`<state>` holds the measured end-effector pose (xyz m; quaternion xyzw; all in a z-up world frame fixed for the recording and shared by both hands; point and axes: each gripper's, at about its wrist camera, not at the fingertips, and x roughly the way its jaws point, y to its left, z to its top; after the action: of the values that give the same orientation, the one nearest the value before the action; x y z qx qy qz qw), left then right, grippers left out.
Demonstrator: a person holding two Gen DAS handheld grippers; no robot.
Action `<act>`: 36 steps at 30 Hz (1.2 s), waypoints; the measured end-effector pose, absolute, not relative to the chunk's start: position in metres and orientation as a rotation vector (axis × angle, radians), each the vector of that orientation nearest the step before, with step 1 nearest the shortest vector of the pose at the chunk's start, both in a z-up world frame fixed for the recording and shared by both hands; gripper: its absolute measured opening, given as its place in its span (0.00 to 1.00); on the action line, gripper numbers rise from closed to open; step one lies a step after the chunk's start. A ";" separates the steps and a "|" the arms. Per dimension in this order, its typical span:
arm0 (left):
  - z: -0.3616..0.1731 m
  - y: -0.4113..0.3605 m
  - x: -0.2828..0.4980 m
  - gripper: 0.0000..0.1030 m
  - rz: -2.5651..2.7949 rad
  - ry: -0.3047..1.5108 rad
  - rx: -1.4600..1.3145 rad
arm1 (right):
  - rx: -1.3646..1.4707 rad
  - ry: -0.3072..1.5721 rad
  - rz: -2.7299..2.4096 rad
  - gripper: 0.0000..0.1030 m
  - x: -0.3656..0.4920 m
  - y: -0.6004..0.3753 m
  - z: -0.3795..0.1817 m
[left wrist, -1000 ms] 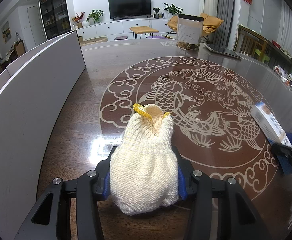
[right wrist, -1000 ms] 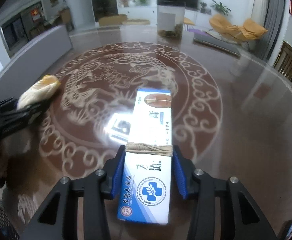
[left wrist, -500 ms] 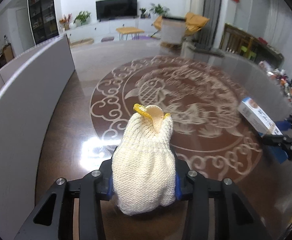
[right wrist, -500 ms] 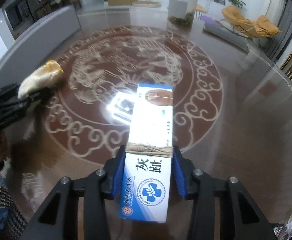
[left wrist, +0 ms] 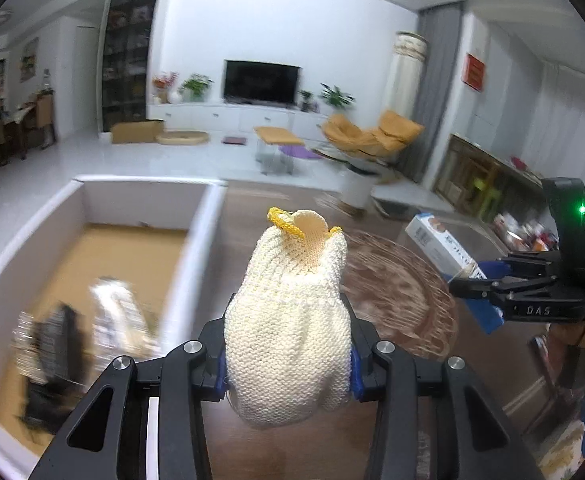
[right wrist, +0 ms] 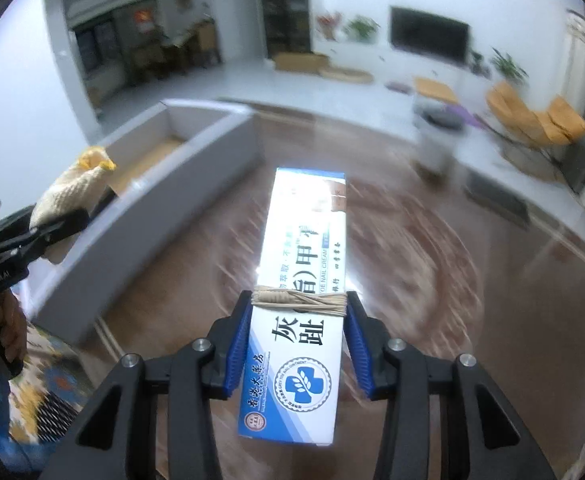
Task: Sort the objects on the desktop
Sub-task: 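Carry the knitted pouch and blue-and-white box over the bin with both tools, then open both tools to drop the pouch and box into the bin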
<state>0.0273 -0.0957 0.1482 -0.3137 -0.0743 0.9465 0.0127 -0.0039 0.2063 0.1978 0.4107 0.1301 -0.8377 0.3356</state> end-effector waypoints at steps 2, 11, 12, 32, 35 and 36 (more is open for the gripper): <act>0.159 -0.132 0.032 0.42 3.002 -0.251 -0.992 | 1.014 0.326 -2.150 0.43 -0.005 0.171 0.216; 0.136 -0.244 0.027 0.42 3.077 -0.331 -1.275 | 0.769 0.403 -1.968 0.43 -0.004 -0.026 0.266; 0.129 -0.247 0.025 0.42 3.063 -0.333 -1.309 | 0.751 0.432 -1.952 0.43 -0.004 -0.046 0.263; 0.083 -0.249 0.009 0.86 3.033 -0.429 -1.559 | 0.955 0.547 -1.872 0.88 -0.086 -0.144 0.161; 0.095 -0.245 0.013 0.86 3.102 -0.409 -1.574 | 0.965 0.535 -1.842 0.98 -0.082 -0.137 0.185; 0.099 -0.240 0.016 0.86 3.133 -0.386 -1.571 | 0.977 0.540 -1.832 1.00 -0.076 -0.137 0.191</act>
<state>0.0164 -0.2396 0.0994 -0.4374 -0.1075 0.8722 -0.1908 -0.0764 -0.1374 0.1914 0.4001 0.2212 -0.7502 0.4777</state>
